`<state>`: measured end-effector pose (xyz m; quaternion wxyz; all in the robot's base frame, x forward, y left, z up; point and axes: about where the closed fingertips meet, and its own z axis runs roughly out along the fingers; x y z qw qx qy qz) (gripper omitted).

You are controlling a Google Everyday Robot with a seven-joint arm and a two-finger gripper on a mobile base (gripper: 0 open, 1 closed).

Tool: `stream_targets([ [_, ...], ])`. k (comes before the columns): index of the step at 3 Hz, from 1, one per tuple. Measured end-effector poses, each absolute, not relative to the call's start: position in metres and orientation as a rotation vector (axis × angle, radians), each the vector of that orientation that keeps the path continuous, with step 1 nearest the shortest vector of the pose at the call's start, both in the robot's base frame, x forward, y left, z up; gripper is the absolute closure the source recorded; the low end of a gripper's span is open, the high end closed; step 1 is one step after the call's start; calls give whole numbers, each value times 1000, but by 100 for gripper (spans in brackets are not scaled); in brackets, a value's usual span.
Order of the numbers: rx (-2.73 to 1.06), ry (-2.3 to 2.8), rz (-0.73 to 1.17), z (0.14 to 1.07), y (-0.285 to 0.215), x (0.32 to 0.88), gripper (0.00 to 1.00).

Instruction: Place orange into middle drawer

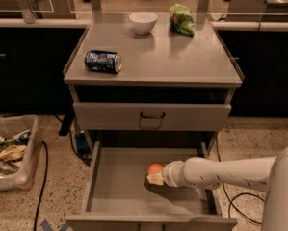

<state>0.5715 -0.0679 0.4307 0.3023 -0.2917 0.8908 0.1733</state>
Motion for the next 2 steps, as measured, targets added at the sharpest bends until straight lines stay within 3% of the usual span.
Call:
stream_targets([
  [2,-684,2432,450,431,-105,565,100],
])
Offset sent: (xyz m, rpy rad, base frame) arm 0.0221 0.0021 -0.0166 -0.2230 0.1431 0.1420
